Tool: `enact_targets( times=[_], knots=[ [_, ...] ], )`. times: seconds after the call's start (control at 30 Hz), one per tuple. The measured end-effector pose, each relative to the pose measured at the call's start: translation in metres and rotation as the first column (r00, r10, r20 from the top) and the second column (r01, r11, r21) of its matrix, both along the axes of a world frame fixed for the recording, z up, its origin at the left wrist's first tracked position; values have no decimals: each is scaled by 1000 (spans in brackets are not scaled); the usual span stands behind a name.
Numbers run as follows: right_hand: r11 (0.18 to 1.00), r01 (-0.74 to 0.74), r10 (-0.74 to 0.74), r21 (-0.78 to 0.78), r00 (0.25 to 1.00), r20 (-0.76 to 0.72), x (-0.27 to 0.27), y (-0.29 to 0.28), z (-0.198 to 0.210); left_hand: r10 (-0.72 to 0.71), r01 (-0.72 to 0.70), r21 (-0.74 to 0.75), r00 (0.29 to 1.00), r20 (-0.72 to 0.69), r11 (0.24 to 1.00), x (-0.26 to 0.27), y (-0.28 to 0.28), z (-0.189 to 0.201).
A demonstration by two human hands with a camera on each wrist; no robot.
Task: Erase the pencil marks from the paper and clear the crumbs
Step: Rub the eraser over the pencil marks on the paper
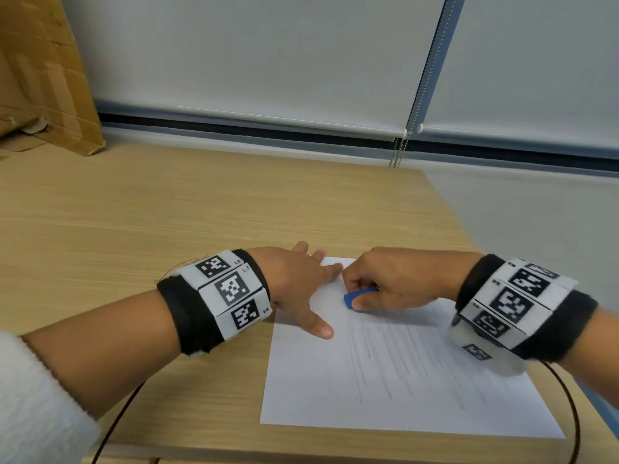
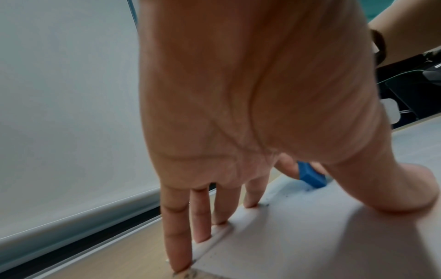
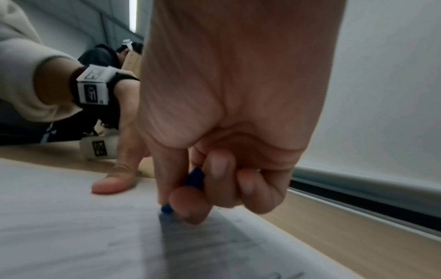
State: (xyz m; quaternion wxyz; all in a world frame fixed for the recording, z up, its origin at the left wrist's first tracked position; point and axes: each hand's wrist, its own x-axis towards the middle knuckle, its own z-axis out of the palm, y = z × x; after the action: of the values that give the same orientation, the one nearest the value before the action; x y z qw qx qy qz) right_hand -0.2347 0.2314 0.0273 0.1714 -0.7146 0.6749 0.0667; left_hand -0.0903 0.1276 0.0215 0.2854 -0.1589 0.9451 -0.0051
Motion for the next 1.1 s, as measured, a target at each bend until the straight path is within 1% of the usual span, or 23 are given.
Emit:
enact_targets(
  times=[0.03, 0.1, 0.17, 0.2, 0.27, 0.33, 0.43, 0.5, 0.57, 0.63, 0.67, 0.77, 0.83, 0.93, 0.97, 1.07, 1.1],
  knots=[
    [1000, 2, -2, -2, 1000, -12, 0, -1, 2, 1, -1, -4, 1000, 2, 1000, 0, 0, 0],
    [997, 30, -36, -69, 996, -82, -6, -8, 3, 4, -4, -16, 1000, 11, 1000, -1, 1, 0],
    [991, 53, -67, -126, 992, -108, -11, -12, 1, 4, -4, -21, 1000, 19, 1000, -2, 2, 0],
    [991, 52, -63, -120, 994, -88, -11, -10, -1, 3, -2, -22, 1000, 20, 1000, -2, 2, 0],
    [999, 27, -27, -41, 1000, -12, -6, -4, -2, -2, 2, -22, 1000, 18, 1000, -2, 2, 0],
    [1000, 14, -15, 25, 1000, 21, -2, -3, 2, 1, -1, -15, 1000, 17, 1000, -1, 1, 1],
    [997, 54, -57, -62, 997, -47, -10, -10, 4, 3, -3, -19, 1000, 23, 1000, -1, 2, 1],
    [993, 71, -76, -98, 996, -51, -12, -10, 0, 2, -1, -23, 1000, 29, 1000, -1, 2, 1],
    [998, 42, -42, -41, 999, -5, -8, -3, -2, 3, -2, -22, 1000, 31, 1000, -1, 2, 1],
    [1000, 20, -20, 19, 1000, 1, -2, 1, 0, 4, -3, -23, 1000, 29, 1000, -1, 2, 1],
    [1000, 27, -27, 8, 999, -22, -2, -1, 1, 6, -6, -20, 1000, 28, 1000, -1, 2, 1],
    [993, 68, -77, -97, 992, -100, -6, -7, 0, 15, -15, -15, 999, 33, 1000, -1, 3, 2],
    [993, 69, -76, -99, 995, -64, -5, -4, -4, 15, -15, -17, 999, 37, 1000, -1, 4, 2],
    [1000, 29, -29, -2, 999, 21, 3, 5, -3, 3, -2, -33, 999, 36, 999, -2, 4, 2],
    [999, 32, -32, -9, 999, 17, 3, 3, -2, 5, -3, -31, 999, 35, 1000, -2, 4, 2],
    [991, 81, -87, -108, 995, -50, -1, -9, -1, 12, -12, -23, 999, 35, 1000, -2, 3, 1],
    [988, 95, -101, -118, 994, -50, -1, -10, -2, 15, -14, -22, 999, 36, 1000, -2, 3, 1]
  ],
)
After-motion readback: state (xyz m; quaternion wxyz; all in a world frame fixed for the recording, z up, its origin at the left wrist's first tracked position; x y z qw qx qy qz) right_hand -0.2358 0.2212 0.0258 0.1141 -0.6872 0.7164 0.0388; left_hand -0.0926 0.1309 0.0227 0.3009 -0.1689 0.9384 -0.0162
